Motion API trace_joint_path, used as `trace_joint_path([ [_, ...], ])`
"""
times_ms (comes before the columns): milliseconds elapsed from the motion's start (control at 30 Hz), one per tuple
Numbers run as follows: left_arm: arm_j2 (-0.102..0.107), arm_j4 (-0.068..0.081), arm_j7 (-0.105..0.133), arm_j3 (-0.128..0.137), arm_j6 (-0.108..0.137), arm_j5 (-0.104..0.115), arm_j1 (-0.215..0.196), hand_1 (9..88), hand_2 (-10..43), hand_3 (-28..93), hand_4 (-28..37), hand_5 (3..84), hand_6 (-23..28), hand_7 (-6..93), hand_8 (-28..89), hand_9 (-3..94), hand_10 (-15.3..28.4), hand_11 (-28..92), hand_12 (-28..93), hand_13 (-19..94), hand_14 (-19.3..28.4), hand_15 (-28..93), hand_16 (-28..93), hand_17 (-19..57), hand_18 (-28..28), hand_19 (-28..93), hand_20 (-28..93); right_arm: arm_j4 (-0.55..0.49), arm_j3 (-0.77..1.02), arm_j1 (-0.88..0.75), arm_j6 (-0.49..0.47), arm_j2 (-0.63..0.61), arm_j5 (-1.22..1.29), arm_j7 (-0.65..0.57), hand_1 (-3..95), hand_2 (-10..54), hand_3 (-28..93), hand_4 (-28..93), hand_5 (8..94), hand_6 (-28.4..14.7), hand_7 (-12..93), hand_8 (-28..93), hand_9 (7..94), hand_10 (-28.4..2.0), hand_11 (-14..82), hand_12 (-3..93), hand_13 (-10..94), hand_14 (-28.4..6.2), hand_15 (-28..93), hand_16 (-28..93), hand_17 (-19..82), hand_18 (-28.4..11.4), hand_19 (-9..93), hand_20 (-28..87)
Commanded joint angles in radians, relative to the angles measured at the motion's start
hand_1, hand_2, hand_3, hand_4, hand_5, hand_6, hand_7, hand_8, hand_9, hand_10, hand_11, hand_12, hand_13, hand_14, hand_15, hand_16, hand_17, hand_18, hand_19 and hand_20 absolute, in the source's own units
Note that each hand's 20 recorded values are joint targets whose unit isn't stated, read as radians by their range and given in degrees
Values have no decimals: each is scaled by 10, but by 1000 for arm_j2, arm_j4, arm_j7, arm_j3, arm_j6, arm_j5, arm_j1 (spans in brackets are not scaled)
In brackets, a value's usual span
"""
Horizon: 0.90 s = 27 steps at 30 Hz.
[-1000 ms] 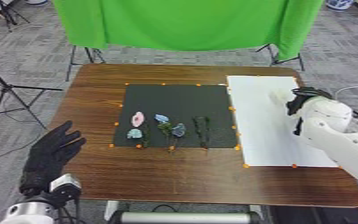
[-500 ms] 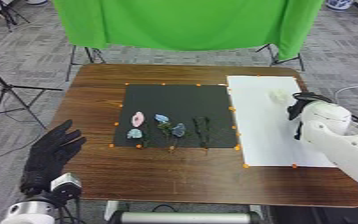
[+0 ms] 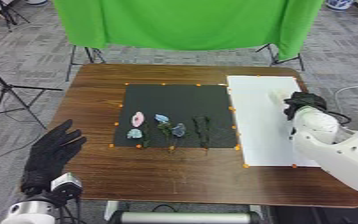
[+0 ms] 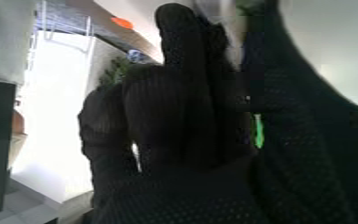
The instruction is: Arrange flowers
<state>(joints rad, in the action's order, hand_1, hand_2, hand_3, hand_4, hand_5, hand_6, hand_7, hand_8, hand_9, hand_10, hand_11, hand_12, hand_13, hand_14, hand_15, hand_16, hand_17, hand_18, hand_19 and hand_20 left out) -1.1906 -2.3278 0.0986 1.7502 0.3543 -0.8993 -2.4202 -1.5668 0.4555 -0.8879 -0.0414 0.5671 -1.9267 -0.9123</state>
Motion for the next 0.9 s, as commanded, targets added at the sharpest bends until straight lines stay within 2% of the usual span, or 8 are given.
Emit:
trace_joint_path([
  [33,-6,4,0,-4,-4,4,-10,257,95,806,-206,367,105,151,-106,351,208,314,84,258,266,512,-110,-78,230,639,-87,13,-58,7,34,-21,-37,3,487,-60,771,-283,774,47,217,-55,842,-74,168,210,725,-67,816,119,314,-220,932,427],
  [167,-9,3,2,-1,-3,4,-12,258,95,805,-206,367,105,151,-106,351,209,313,84,258,266,512,-110,-78,230,639,-87,3,-104,42,103,-34,-50,-2,491,-61,774,-283,792,47,207,-45,866,-67,170,229,736,-66,814,124,325,-220,932,433],
  [267,-3,-6,11,7,13,8,-33,258,95,806,-206,367,105,151,-106,351,209,313,84,258,266,511,-110,-78,230,639,-87,9,-126,77,135,-9,-68,-1,492,-64,778,-283,797,46,203,-42,875,-66,175,235,741,-65,815,127,329,-220,932,437],
  [300,-3,-3,13,5,13,10,-30,258,95,806,-206,367,105,151,-106,351,209,313,84,258,266,511,-110,-78,230,639,-87,7,-158,106,160,-8,-65,-8,493,-65,780,-283,799,45,203,-41,878,-66,176,236,742,-65,815,128,330,-220,932,438],
  [467,-2,-2,1,1,6,7,-23,259,96,804,-207,367,105,151,-106,351,209,313,84,258,266,511,-110,-77,230,639,-86,-23,-186,164,215,22,-111,10,497,-71,786,-283,809,42,199,-37,889,-69,181,241,749,-64,815,131,337,-221,932,445],
  [733,-2,-10,-5,11,12,4,-38,258,97,804,-205,367,105,152,-106,350,208,312,84,258,266,511,-110,-78,231,639,-86,-128,-73,122,208,70,-171,109,499,-78,796,-283,818,38,189,-31,894,-74,178,246,750,-67,813,137,341,-224,932,451],
  [833,-4,-9,-13,15,4,0,-34,258,98,804,-205,368,105,152,-106,350,209,312,84,258,266,511,-110,-78,231,639,-86,-165,-36,94,196,98,-188,155,498,-80,799,-283,819,37,186,-28,895,-76,177,245,749,-69,812,138,340,-226,932,453],
  [900,-2,-8,-16,14,5,-1,-31,258,98,803,-205,368,105,152,-107,352,208,312,84,258,266,512,-110,-78,231,639,-87,-197,58,23,149,141,-159,192,497,-81,801,-283,820,37,184,-27,895,-76,177,245,748,-70,811,139,339,-226,932,454],
])
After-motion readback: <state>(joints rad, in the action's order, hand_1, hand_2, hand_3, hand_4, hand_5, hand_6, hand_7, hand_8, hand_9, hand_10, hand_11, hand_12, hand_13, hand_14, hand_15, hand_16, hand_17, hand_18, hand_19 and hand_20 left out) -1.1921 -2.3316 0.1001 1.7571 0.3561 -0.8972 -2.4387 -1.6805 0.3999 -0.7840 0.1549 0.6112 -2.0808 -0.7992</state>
